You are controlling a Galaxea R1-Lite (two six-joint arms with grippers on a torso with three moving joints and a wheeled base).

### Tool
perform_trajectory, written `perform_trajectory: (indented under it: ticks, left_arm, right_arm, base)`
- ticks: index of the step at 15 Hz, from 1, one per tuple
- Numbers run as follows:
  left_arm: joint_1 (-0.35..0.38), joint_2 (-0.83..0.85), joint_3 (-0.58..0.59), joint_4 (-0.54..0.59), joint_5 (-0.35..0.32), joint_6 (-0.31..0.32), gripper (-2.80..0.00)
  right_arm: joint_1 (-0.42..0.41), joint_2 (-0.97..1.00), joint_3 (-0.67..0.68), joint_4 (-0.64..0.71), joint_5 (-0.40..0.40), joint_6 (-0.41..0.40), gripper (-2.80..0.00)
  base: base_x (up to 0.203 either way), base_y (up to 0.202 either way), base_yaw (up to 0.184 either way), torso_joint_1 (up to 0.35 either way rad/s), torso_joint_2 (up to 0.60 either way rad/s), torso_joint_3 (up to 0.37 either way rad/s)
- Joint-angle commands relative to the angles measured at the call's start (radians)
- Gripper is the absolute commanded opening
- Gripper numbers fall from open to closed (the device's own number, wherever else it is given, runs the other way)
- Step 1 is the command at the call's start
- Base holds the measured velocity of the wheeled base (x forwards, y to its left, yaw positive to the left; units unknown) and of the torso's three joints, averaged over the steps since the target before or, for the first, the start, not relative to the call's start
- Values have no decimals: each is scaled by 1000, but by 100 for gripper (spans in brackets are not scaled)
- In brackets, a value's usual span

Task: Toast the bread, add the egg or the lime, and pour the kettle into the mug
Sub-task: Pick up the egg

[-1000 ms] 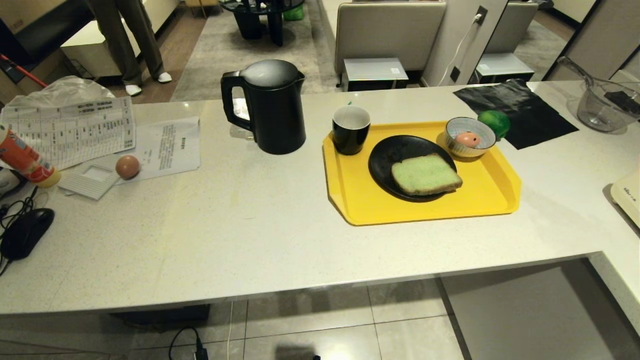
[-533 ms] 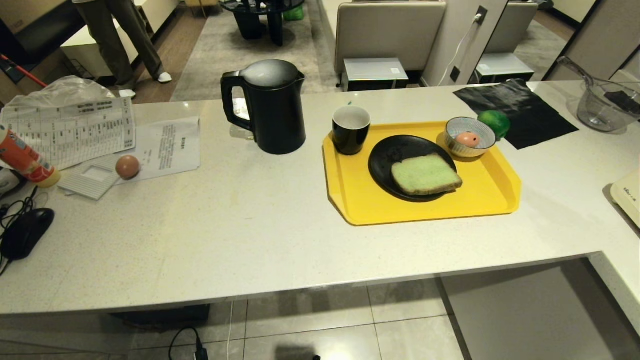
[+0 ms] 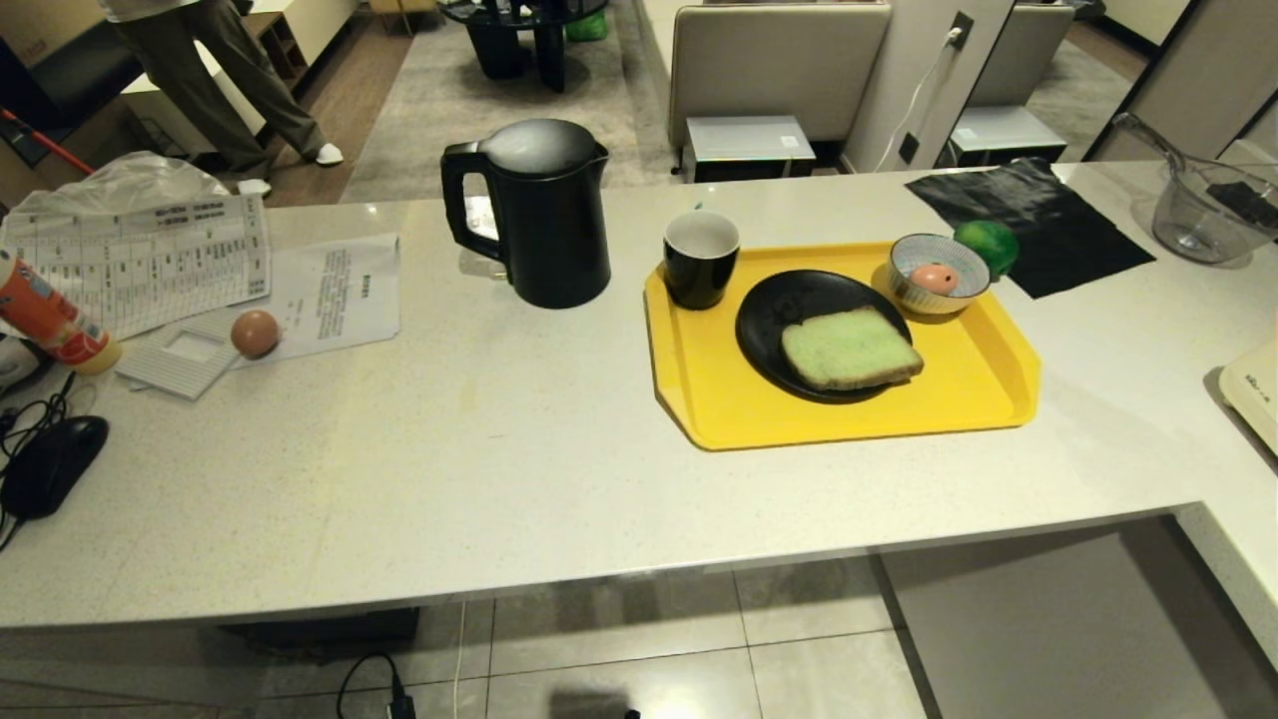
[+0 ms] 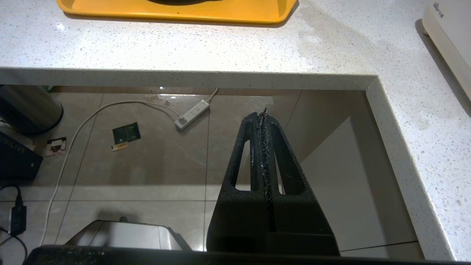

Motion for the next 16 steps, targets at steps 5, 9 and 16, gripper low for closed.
perform_trajectory:
  ticks: [5,9,16]
  left_arm:
    - [0,0,1,0,1,0,-280]
    - [1,0,0,0,1,0,-280]
    - [1,-1,0,0,1,1,-280]
  right_arm:
    - [0,1,26,-1,0,0,-280]
    - [0,1,26,-1,0,0,-280]
    - [0,1,26,-1,0,0,-280]
  base:
    - [0,0,0,0,0,0]
    - [0,0,0,0,0,0]
    - [0,0,0,0,0,0]
